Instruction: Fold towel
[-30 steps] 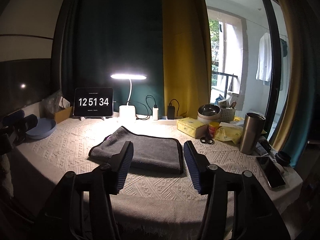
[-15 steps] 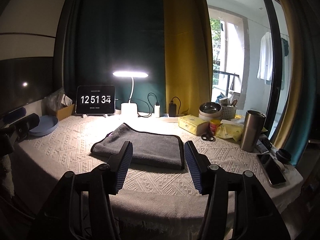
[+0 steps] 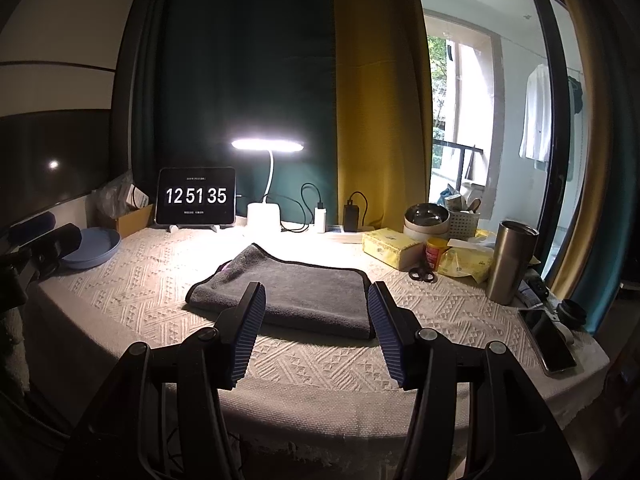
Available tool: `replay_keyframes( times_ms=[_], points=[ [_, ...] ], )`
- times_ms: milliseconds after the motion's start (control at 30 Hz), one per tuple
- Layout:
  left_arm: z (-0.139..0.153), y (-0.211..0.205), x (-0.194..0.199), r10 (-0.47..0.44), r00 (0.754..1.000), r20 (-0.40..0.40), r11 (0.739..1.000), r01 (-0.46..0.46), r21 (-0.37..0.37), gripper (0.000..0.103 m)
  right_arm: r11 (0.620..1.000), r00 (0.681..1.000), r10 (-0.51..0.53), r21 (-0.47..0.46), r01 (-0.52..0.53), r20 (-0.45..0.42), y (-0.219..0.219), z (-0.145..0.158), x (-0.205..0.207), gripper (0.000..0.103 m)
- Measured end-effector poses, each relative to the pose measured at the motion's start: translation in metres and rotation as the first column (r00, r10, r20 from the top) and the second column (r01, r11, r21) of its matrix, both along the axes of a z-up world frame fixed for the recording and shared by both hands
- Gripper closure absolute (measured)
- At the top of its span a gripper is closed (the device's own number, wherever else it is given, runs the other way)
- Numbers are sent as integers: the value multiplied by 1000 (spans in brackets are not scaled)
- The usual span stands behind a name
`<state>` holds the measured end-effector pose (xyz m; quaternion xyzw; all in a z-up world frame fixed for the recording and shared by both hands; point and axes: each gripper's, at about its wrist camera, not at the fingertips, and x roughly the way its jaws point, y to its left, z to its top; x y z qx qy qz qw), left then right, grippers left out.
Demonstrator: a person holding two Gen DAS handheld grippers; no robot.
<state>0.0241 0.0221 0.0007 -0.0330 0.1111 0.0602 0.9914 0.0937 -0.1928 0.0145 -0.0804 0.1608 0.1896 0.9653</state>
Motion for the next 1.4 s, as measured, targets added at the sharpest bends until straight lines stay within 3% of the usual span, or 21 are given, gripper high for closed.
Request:
replay_keyframes(
  times_ms=[1400],
  points=[
    [-2,-4,2,-13,1000,-6,1000,13,-2,5,1000,1000,-3,2,3,-7,0,-3,1,46]
  ],
)
